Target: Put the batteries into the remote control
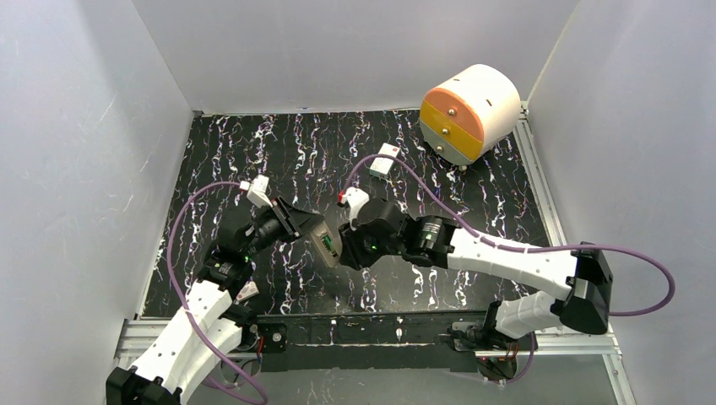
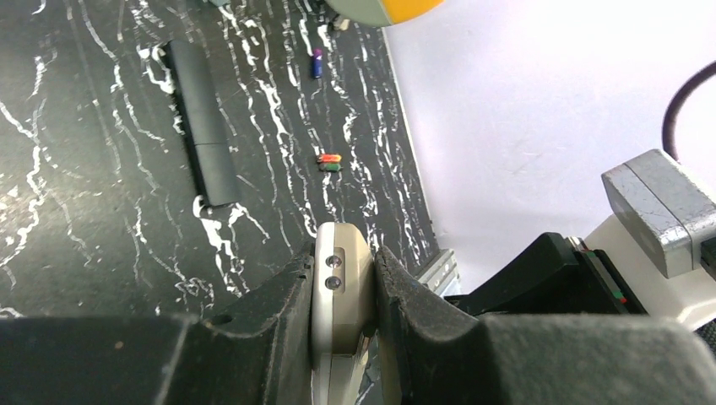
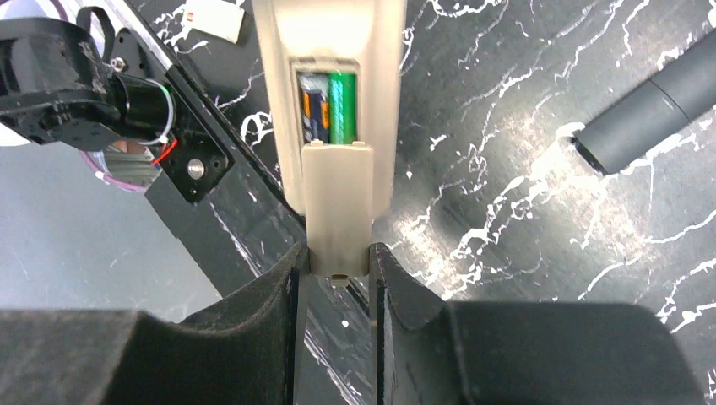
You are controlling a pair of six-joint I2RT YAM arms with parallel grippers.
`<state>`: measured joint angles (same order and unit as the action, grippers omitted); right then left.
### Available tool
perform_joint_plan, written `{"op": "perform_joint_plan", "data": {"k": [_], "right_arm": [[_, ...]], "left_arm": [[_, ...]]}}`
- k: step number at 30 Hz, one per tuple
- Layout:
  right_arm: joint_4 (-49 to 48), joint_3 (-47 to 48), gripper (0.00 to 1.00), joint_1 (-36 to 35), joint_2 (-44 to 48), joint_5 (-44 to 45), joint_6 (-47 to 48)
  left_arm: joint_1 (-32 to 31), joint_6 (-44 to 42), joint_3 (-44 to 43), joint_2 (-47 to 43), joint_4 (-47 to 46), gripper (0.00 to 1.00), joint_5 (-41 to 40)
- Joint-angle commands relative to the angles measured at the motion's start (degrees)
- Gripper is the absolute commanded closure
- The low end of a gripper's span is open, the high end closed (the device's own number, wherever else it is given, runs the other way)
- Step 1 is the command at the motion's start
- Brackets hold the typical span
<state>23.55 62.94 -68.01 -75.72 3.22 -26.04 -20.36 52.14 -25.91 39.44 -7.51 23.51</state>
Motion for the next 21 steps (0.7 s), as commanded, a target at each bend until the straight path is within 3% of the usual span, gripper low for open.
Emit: {"op": "perform_joint_plan", "data": {"k": [1, 21], "right_arm": [[1.0, 6.0, 0.76, -1.5, -4.0, 2.8, 0.7], [3.2, 11.8, 0.75, -4.6, -9.6, 9.3, -1.2]], "left_arm": [[0.2, 0.9, 0.7, -0.4, -6.1, 1.00, 3.6], [0.2, -3.8, 0.6, -2.3, -8.2, 1.00, 8.5]]}}
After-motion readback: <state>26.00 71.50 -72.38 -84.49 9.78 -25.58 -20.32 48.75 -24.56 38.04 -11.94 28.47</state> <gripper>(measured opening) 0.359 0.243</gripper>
